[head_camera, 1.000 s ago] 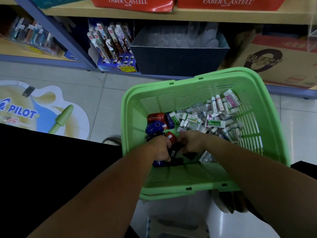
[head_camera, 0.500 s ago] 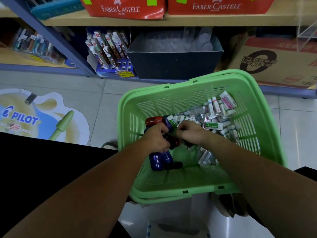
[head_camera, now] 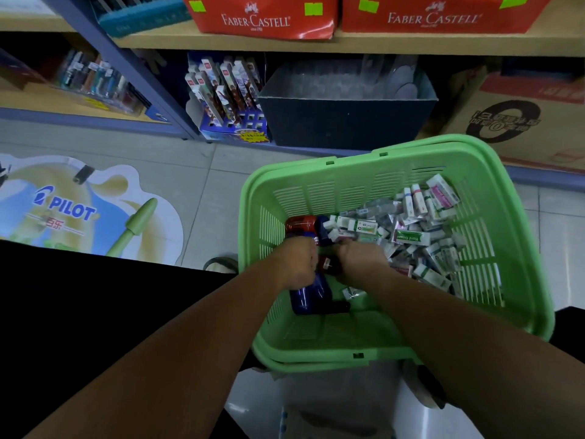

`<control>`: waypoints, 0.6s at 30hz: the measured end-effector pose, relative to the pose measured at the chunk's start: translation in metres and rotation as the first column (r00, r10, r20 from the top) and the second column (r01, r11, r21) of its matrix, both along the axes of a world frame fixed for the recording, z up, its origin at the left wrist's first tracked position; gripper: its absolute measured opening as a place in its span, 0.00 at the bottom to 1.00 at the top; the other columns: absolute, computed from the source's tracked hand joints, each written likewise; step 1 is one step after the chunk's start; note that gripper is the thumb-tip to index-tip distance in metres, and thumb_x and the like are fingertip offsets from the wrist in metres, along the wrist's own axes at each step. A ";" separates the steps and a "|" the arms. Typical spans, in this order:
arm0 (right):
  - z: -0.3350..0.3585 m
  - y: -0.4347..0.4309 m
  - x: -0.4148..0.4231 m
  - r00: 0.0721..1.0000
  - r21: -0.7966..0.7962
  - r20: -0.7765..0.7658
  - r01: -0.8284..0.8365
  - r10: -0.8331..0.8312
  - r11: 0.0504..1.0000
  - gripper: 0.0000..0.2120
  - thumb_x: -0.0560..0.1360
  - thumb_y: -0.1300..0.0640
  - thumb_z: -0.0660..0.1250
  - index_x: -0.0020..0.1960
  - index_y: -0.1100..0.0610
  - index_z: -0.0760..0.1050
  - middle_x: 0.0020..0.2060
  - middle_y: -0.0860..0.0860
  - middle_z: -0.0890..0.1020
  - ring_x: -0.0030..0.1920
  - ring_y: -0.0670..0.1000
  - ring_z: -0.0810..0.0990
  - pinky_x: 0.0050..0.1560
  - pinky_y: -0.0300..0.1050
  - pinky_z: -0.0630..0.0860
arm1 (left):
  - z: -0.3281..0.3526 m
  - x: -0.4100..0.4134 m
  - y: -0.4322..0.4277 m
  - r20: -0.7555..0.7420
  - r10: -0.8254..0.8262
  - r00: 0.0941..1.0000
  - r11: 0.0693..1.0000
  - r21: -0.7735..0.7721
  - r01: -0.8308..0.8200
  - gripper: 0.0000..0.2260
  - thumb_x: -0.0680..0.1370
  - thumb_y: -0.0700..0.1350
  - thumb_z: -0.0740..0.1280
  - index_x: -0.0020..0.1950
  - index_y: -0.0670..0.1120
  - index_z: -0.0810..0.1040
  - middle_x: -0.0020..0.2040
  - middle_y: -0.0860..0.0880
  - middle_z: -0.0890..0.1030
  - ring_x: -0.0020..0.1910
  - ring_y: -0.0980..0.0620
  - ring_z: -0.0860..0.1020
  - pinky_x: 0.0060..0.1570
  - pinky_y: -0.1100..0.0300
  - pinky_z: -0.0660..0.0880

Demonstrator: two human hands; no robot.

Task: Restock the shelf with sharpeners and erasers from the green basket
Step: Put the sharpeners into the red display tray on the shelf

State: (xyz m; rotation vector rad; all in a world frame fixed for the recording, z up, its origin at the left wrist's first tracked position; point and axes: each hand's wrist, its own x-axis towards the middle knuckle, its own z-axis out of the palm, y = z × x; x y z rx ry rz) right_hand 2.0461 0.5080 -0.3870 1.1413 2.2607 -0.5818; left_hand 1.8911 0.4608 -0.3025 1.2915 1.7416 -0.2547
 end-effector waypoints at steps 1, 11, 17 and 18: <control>0.002 0.002 0.002 0.998 -0.046 -0.032 0.060 -0.061 0.997 0.26 0.75 0.52 0.76 0.69 0.49 0.71 0.54 0.49 0.81 0.49 0.52 0.83 0.48 0.50 0.83 | -0.003 0.000 -0.002 0.019 -0.010 1.000 1.000 -0.015 0.010 0.12 0.78 0.35 0.71 0.59 0.45 0.79 0.54 0.46 0.79 0.53 0.47 0.80 0.43 0.60 0.76; 0.056 0.036 0.057 0.758 -0.599 -0.208 0.401 -0.618 0.693 0.20 0.74 0.69 0.72 0.61 0.51 0.77 0.51 0.54 0.81 0.42 0.52 0.81 0.37 0.41 0.80 | -0.045 0.047 -0.010 0.152 -0.232 0.961 0.944 -0.205 0.261 0.21 0.79 0.45 0.73 0.72 0.48 0.76 0.66 0.47 0.79 0.60 0.46 0.80 0.62 0.50 0.79; 0.057 0.031 0.080 0.651 -0.668 -0.234 0.432 -0.722 0.606 0.18 0.76 0.65 0.75 0.62 0.50 0.78 0.48 0.56 0.82 0.34 0.50 0.79 0.30 0.41 0.76 | -0.053 0.050 -0.011 0.139 -0.291 0.947 0.892 -0.319 0.321 0.22 0.79 0.50 0.72 0.73 0.49 0.76 0.61 0.45 0.82 0.50 0.46 0.84 0.53 0.47 0.84; 0.056 0.030 0.082 0.668 -0.666 -0.218 0.432 -0.712 0.609 0.17 0.76 0.63 0.75 0.61 0.51 0.77 0.48 0.58 0.82 0.35 0.51 0.79 0.32 0.43 0.78 | -0.049 0.048 -0.008 0.124 -0.296 0.947 0.881 -0.349 0.321 0.20 0.80 0.51 0.72 0.71 0.48 0.78 0.57 0.45 0.84 0.44 0.47 0.84 0.48 0.50 0.85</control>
